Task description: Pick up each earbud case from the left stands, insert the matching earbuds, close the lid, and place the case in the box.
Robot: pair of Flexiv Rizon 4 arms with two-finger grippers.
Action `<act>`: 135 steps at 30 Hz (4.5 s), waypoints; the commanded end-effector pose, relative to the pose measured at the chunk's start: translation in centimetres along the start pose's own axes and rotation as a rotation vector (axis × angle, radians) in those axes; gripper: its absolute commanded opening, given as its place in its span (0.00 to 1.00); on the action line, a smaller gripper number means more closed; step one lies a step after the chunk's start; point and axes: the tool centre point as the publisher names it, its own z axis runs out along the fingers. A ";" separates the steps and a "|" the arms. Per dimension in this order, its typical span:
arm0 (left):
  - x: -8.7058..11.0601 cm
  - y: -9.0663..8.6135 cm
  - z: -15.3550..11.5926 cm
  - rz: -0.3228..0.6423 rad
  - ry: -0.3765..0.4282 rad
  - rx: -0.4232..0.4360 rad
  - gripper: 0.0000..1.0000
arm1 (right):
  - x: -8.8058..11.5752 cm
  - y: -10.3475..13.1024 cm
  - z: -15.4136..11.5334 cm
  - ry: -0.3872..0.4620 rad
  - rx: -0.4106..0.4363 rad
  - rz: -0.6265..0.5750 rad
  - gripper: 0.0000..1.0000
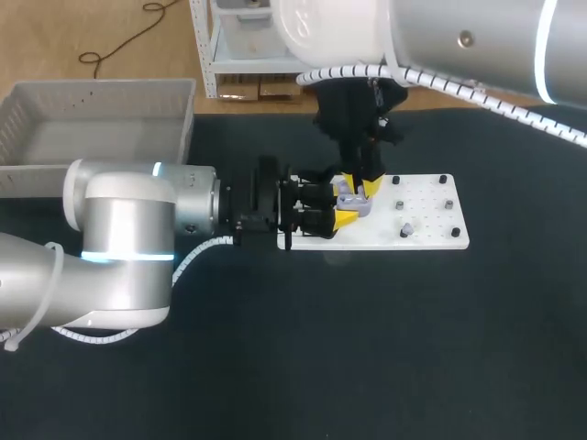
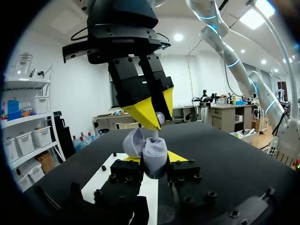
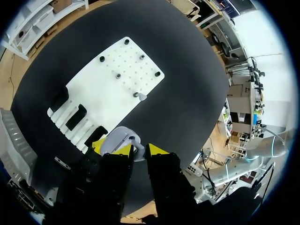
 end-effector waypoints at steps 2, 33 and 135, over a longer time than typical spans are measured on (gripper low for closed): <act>0.0 0.1 0.0 0.000 -0.001 0.001 0.00 | -0.2 0.0 0.2 0.000 -0.003 0.001 0.00; 0.0 0.1 0.0 0.000 -0.001 0.001 0.00 | 0.3 -0.8 -0.7 0.030 -0.069 -0.001 1.00; -1.8 -0.5 -6.4 -0.067 0.011 0.033 0.00 | -5.0 -4.4 6.4 -0.257 -0.339 -0.482 0.47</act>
